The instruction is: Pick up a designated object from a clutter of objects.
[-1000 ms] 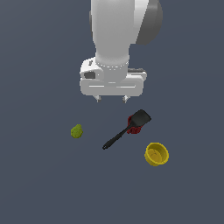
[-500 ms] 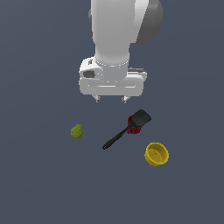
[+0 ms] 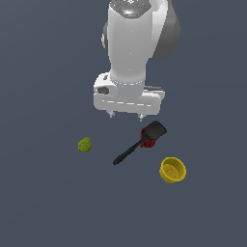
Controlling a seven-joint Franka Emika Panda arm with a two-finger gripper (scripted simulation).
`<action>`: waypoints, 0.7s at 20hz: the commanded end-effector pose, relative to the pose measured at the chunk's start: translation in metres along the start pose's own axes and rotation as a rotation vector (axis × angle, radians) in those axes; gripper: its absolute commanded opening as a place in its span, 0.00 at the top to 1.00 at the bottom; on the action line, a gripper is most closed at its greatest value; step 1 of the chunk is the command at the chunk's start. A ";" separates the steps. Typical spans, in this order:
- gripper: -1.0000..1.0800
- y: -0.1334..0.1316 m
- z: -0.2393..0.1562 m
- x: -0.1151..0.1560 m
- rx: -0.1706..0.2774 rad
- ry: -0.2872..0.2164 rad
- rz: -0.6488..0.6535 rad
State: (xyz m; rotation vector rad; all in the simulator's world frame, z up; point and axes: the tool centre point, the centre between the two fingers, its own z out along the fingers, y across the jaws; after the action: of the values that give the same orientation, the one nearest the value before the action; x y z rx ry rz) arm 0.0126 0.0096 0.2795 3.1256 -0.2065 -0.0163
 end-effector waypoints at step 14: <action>0.04 -0.038 0.081 0.001 0.021 -0.005 0.351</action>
State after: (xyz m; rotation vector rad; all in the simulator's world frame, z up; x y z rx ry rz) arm 0.0176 0.0428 0.2069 3.0731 -0.6954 -0.0192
